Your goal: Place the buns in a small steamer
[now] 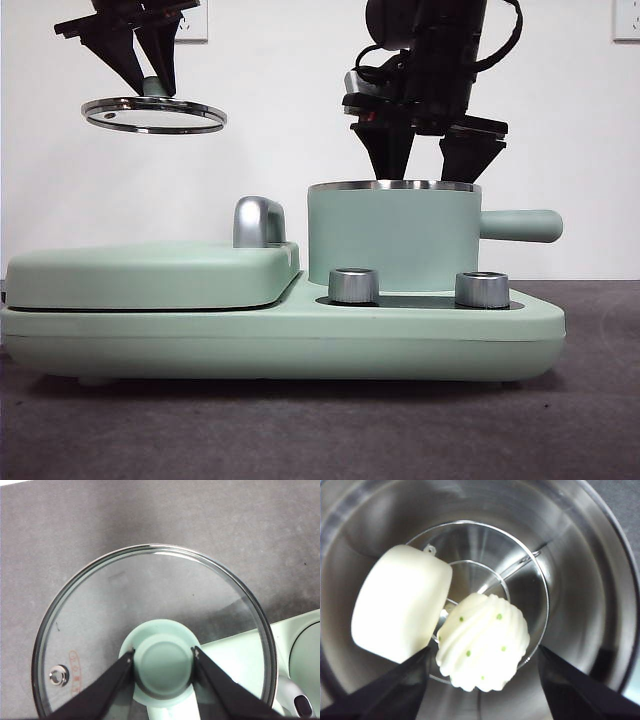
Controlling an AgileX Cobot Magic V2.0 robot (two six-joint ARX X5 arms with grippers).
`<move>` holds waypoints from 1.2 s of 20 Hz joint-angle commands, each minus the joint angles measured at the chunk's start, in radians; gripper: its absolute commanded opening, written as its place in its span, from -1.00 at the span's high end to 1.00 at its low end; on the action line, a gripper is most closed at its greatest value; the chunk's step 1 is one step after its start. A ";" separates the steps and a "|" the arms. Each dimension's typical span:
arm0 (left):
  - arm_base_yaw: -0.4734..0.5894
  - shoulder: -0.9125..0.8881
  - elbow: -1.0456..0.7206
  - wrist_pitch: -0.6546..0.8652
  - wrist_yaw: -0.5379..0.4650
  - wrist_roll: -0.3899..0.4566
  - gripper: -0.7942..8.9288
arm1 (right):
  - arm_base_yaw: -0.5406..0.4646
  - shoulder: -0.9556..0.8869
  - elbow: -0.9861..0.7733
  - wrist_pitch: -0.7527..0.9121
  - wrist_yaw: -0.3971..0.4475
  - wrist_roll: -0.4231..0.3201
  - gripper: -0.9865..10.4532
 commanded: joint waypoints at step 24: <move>-0.113 -0.001 0.039 0.012 0.039 -0.024 0.60 | 0.177 -0.745 -0.103 -0.193 0.105 0.065 0.02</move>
